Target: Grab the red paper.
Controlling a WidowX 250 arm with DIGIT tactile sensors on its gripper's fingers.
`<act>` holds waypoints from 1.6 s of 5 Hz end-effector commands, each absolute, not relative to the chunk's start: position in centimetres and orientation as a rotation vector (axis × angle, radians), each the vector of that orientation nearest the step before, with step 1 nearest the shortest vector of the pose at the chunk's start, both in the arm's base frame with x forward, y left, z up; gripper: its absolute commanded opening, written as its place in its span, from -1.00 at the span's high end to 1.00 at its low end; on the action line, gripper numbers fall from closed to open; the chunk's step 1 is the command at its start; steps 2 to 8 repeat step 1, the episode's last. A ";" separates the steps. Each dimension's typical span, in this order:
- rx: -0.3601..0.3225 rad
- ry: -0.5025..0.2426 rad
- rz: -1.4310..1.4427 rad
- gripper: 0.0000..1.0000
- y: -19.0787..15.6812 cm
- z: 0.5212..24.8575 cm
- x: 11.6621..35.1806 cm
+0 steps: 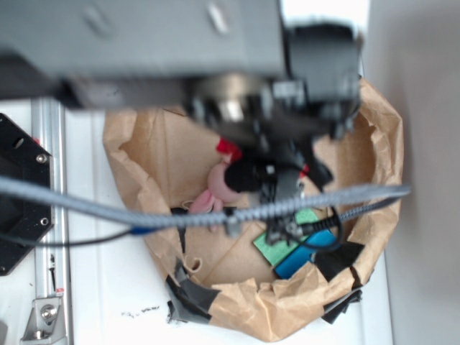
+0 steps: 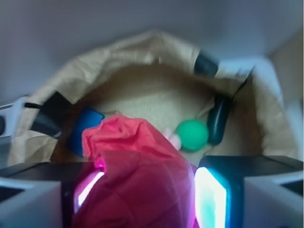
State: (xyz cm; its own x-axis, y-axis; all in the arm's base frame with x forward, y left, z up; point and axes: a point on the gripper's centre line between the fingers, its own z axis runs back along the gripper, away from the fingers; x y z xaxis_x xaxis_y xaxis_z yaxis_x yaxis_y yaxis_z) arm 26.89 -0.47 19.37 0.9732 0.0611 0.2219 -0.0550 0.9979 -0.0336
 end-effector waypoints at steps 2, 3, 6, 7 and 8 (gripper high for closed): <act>0.049 -0.232 -0.081 1.00 0.1 21.1 26.1; 0.049 -0.232 -0.081 1.00 0.1 21.1 26.1; 0.049 -0.232 -0.081 1.00 0.1 21.1 26.1; 0.049 -0.232 -0.081 1.00 0.1 21.1 26.1; 0.049 -0.232 -0.081 1.00 0.1 21.1 26.1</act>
